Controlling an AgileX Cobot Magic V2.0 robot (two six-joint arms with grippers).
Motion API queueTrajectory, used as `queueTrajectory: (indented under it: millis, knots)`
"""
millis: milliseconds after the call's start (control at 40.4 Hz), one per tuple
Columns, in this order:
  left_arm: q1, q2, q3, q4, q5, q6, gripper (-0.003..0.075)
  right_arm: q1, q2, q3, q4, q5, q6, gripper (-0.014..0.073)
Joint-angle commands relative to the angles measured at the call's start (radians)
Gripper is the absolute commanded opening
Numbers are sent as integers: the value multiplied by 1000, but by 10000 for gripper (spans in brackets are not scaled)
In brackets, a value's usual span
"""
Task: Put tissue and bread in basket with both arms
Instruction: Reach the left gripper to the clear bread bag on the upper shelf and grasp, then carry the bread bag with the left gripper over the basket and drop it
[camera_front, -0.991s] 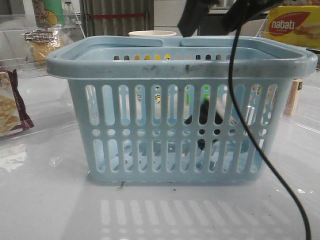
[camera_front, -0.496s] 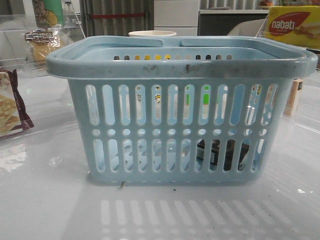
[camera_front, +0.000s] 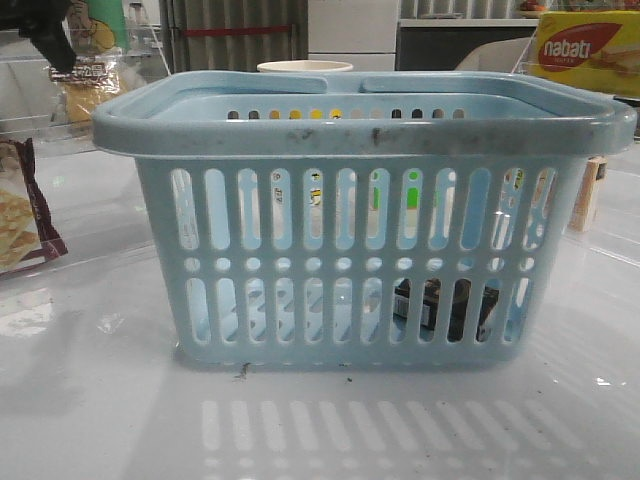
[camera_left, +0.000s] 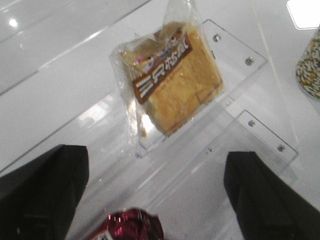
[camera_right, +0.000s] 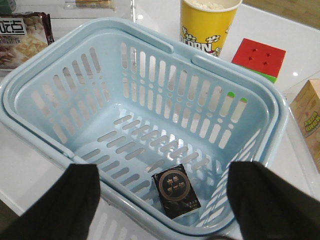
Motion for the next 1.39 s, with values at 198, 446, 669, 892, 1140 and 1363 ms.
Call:
queueTrajectory:
  millis: [198,446,669,892,1140,1363]
  knots:
    - [12,169,-245,-1,-150,1,603,2,-11,-27,-14,-74,-2,622]
    - [10,218,-263,-1,-248,1,409,2,-11,-27,-14,-74,-2,622]
    - [10,190,-263,-1,-213,1,142,2,-11,-27,-14,-84,-2,622]
    - [10,36,-265,-57,-110,1,91,2,-11,-27,-14,-89,-2,622]
    - [-40,-182,-265,-57,60,79,91,2,-11,-27,-27,-91,-2,622]
    - [-200,-320,-230,-59,180,157,91,2,-11,-27,-30,-91,-2,622]
